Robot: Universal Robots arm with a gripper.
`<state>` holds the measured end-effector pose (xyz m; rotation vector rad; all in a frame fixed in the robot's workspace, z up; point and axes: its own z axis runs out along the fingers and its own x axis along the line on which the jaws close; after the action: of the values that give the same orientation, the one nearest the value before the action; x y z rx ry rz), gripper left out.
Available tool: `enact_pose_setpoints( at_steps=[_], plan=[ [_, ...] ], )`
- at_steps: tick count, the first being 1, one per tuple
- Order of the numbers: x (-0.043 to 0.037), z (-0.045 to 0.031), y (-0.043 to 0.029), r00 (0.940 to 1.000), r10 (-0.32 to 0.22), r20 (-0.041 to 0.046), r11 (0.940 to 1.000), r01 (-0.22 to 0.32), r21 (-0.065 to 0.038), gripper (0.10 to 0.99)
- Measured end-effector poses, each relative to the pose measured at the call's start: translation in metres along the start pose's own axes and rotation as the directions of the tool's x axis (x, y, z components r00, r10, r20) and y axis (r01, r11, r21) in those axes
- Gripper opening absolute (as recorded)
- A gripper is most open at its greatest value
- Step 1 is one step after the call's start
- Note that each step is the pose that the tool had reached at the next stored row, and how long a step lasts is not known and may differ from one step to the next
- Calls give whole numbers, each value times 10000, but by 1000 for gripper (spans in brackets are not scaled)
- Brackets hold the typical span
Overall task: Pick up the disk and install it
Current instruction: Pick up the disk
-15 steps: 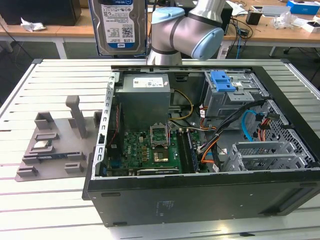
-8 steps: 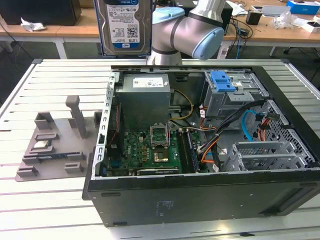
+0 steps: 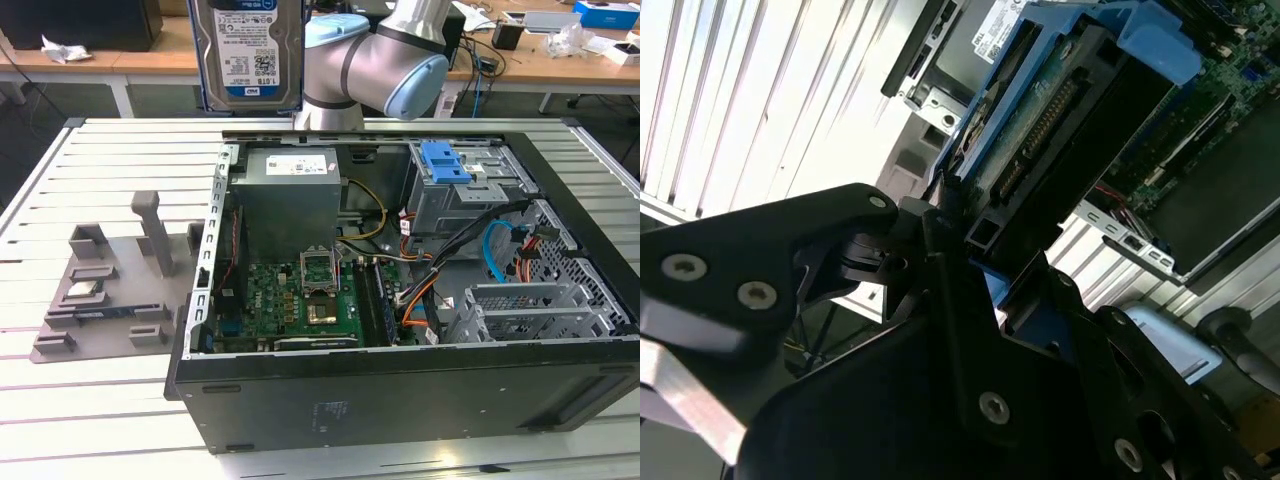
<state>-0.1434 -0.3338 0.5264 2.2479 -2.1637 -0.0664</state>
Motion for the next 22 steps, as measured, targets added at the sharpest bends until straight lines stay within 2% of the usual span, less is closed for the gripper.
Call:
enact_pose_setpoints(
  at_steps=[20,21,22],
  plan=[
    [236,0,9,10000,1,0,10000,-1,0,369],
    [270,2,10,10000,1,0,10000,-1,0,369],
    [353,9,13,10000,1,-1,10000,-1,0,369]
  ],
)
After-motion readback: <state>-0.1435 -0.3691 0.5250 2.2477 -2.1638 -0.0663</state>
